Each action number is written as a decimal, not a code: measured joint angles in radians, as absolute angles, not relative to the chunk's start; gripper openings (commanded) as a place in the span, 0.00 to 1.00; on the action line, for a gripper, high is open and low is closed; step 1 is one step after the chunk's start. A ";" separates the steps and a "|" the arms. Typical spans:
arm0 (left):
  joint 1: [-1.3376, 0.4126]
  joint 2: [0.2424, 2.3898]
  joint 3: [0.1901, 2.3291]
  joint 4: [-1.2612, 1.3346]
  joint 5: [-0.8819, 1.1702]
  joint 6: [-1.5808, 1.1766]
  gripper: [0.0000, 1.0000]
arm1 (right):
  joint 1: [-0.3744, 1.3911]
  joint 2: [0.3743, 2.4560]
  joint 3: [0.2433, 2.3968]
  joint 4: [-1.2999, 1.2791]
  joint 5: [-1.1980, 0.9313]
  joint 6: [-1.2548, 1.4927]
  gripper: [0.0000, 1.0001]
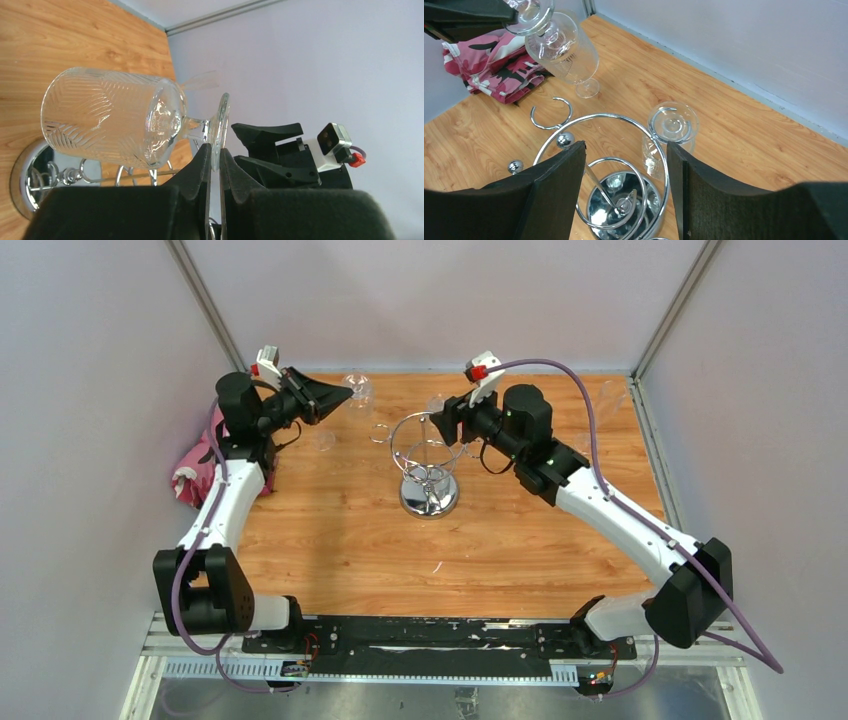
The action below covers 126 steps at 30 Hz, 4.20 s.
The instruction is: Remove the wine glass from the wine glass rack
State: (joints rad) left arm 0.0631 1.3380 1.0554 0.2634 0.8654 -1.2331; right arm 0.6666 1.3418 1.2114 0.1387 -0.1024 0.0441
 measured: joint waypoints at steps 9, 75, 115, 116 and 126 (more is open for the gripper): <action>0.019 1.316 1.077 0.313 0.856 -1.312 0.00 | 0.561 1.303 1.207 0.139 -0.087 0.081 0.67; -0.279 1.642 1.145 1.497 0.735 -1.922 0.00 | 0.311 1.834 1.399 1.526 -0.961 1.661 0.58; -0.298 1.814 1.212 1.524 0.668 -2.042 0.00 | 0.314 1.677 1.304 1.439 -0.893 1.608 0.06; -0.302 1.824 1.212 1.523 0.664 -2.040 0.00 | 0.315 1.677 1.306 1.448 -0.896 1.612 0.00; -0.297 1.825 1.212 1.523 0.649 -1.989 0.00 | 0.315 1.687 1.331 1.459 -0.899 1.639 0.00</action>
State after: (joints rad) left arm -0.2970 1.8248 1.2121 1.5230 0.6487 -1.9892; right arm 0.3153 1.6871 1.3308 1.4586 -0.8986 1.6386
